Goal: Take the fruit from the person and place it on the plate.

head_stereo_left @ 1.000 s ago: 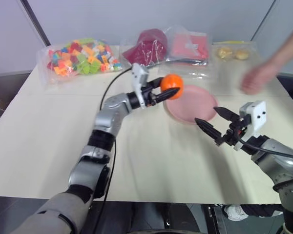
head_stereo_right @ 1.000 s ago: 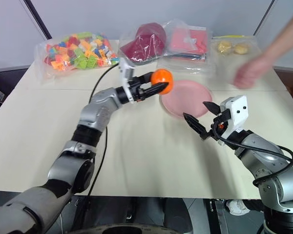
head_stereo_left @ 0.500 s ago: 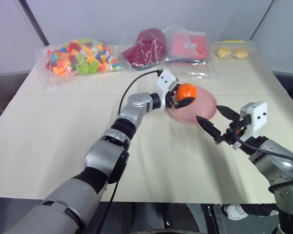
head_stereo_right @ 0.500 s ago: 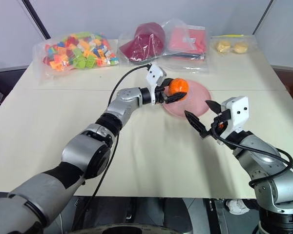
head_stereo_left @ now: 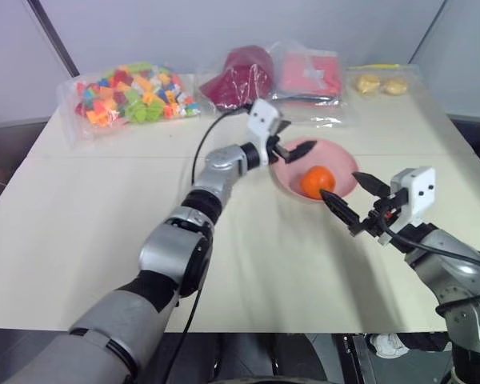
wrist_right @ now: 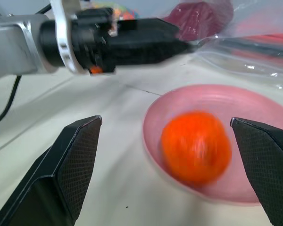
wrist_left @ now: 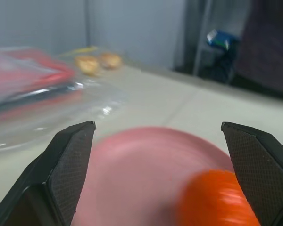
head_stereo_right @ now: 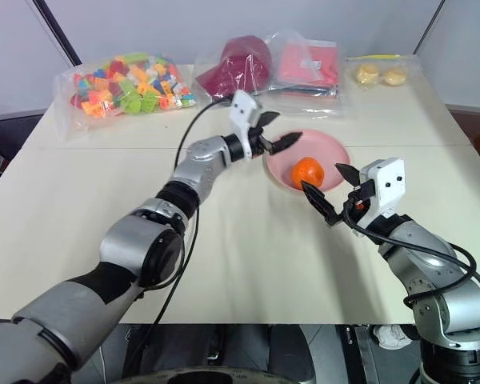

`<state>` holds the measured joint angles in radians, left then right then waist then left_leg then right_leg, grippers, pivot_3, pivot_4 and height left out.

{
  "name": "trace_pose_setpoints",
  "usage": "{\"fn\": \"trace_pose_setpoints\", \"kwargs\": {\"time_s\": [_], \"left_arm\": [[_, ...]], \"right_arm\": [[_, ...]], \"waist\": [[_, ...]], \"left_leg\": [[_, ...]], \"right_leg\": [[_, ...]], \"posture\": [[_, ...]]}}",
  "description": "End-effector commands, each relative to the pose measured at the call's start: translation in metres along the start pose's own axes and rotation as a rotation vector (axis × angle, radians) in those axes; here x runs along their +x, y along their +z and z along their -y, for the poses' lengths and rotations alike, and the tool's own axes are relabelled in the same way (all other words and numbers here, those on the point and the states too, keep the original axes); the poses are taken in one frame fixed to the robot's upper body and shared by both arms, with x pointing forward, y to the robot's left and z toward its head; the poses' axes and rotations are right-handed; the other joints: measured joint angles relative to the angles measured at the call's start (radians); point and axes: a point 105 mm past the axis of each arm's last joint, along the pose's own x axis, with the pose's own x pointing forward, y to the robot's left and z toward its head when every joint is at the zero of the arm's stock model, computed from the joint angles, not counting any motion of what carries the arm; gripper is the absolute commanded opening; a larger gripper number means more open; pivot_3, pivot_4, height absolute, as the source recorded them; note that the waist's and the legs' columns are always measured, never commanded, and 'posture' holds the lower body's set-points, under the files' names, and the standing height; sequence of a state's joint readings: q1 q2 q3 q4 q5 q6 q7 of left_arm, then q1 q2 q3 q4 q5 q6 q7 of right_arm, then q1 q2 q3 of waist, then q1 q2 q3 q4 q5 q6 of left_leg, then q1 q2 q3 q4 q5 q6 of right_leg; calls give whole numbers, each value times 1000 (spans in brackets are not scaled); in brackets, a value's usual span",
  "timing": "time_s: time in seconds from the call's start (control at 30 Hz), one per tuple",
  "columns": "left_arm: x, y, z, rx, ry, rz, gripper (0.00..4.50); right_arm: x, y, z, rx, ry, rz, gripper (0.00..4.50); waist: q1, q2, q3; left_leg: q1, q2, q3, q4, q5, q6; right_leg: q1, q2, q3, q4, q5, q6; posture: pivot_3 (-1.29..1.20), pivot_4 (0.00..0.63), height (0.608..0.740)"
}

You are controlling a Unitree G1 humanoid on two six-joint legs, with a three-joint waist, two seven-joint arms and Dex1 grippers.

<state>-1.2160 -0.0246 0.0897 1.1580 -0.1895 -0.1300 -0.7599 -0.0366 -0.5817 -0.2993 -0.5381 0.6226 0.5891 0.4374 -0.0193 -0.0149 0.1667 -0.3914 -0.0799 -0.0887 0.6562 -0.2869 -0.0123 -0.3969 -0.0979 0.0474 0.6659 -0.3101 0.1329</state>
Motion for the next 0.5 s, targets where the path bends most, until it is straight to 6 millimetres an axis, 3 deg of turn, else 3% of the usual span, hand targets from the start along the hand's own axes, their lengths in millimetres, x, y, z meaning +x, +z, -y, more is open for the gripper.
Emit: {"fn": "trace_pose_setpoints", "kwargs": {"time_s": [0.03,0.13,0.27,0.5], "left_arm": [[-25,35,-26,1,39,109,4463],[-69,40,-57,52,149,100,4463],[-129,40,-77,91,282,58,4463],[-218,30,-67,74,432,-32,4463]], "right_arm": [[0,11,16,-52,-62,53,4500],[0,13,38,-80,-145,72,4500],[-1,13,58,-106,-218,87,4500],[-5,5,82,-121,-310,96,4500]], "waist": [[-4,1,0],[-12,1,-1],[-23,1,-1],[-14,1,-1]], "left_leg": [[0,2,0,0,0,0],[0,6,1,0,1,-1],[0,7,1,-2,2,-3],[-1,6,1,-2,6,-11]], "right_leg": [[0,1,0,0,0,0],[-1,2,0,1,0,0],[-2,2,1,1,0,0],[-2,0,2,1,0,0]], "posture": [[0,150,740],[0,150,740],[0,150,740],[0,150,740]]}}
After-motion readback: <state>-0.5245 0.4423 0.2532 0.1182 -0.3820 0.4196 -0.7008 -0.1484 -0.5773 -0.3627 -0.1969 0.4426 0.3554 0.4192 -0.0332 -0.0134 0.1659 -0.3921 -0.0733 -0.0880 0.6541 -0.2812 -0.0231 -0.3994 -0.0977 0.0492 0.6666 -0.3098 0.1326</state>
